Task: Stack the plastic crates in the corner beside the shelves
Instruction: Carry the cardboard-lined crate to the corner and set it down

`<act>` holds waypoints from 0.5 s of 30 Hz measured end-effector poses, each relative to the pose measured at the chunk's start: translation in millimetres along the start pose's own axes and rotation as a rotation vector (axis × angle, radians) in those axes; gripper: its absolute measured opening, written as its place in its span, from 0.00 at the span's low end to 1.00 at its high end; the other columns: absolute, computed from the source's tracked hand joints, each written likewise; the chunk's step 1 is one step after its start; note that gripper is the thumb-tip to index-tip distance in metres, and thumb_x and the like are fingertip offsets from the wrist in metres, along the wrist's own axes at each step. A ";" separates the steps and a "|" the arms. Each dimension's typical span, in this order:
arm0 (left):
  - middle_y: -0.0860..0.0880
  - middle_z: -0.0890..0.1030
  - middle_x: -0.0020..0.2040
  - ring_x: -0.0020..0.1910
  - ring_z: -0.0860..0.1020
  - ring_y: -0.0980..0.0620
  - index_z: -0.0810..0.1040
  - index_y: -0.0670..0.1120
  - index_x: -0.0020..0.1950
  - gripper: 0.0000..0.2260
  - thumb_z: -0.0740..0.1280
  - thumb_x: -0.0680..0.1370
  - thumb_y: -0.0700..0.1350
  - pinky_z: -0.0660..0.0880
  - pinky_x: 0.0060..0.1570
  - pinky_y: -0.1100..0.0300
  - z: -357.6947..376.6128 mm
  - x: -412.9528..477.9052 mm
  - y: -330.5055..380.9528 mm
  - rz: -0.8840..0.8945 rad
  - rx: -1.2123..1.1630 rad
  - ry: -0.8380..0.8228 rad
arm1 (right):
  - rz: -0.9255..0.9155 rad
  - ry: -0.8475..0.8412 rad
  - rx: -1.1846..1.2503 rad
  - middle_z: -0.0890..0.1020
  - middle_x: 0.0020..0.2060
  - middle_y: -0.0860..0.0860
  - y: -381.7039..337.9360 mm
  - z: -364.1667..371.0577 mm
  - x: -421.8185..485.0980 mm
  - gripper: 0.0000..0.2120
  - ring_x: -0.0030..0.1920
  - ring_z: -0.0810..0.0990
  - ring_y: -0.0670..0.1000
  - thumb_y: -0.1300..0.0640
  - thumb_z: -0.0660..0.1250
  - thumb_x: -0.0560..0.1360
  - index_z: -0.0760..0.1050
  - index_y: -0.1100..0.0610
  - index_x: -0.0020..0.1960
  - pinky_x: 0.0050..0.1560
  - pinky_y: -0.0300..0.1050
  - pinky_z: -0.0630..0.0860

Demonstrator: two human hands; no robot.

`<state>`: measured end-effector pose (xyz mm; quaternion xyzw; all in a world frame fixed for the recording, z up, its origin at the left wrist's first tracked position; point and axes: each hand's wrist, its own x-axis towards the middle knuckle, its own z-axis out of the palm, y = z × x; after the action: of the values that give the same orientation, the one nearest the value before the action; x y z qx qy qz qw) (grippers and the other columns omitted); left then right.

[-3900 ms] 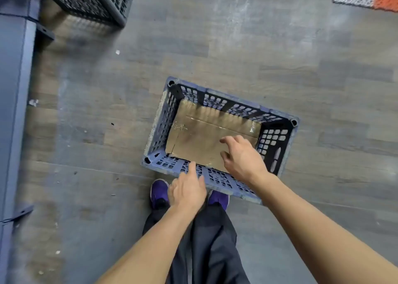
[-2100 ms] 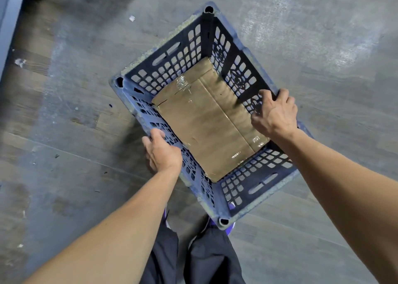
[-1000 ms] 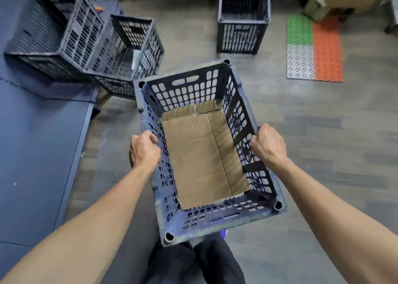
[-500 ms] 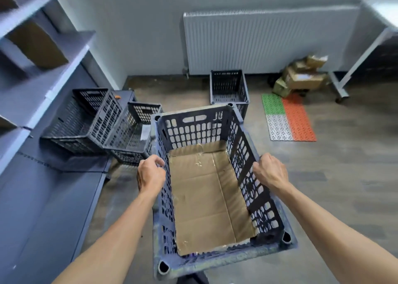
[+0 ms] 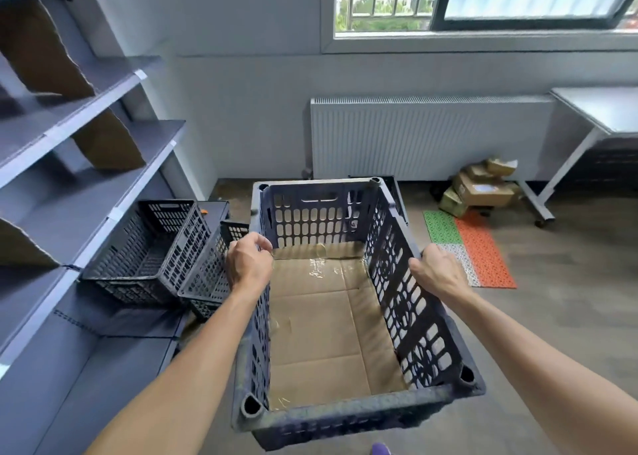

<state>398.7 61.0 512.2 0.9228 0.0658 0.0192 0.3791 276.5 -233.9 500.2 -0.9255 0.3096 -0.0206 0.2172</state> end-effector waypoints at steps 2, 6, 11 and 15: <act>0.47 0.78 0.49 0.49 0.76 0.43 0.76 0.54 0.37 0.13 0.62 0.72 0.36 0.77 0.47 0.50 -2.4 11.8 11.9 0.014 0.016 0.038 | -0.024 0.020 -0.004 0.68 0.30 0.50 -10.6 -3.3 15.5 0.09 0.29 0.64 0.50 0.58 0.58 0.75 0.63 0.55 0.36 0.30 0.43 0.61; 0.45 0.76 0.50 0.53 0.74 0.42 0.77 0.55 0.39 0.13 0.63 0.74 0.37 0.75 0.52 0.50 8.7 44.1 34.3 0.027 0.025 0.086 | -0.054 0.051 -0.015 0.69 0.31 0.50 -22.7 -8.1 60.3 0.09 0.30 0.64 0.50 0.56 0.58 0.76 0.62 0.55 0.37 0.30 0.45 0.62; 0.46 0.72 0.49 0.56 0.72 0.42 0.79 0.53 0.43 0.11 0.63 0.75 0.37 0.70 0.49 0.55 35.8 83.4 64.3 0.019 0.064 0.124 | -0.099 0.039 0.008 0.73 0.30 0.52 -30.4 -17.1 132.0 0.12 0.29 0.68 0.52 0.54 0.60 0.74 0.63 0.55 0.35 0.31 0.45 0.65; 0.46 0.73 0.48 0.55 0.72 0.43 0.78 0.54 0.42 0.10 0.64 0.75 0.39 0.66 0.45 0.57 50.5 111.8 81.8 -0.009 0.101 0.188 | -0.135 0.005 0.010 0.77 0.32 0.54 -44.1 -27.4 183.5 0.13 0.32 0.74 0.54 0.52 0.60 0.75 0.68 0.59 0.35 0.32 0.46 0.68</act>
<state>522.5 -16.6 532.1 0.9346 0.1063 0.1006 0.3241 444.9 -319.9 525.6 -0.9432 0.2468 -0.0391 0.2191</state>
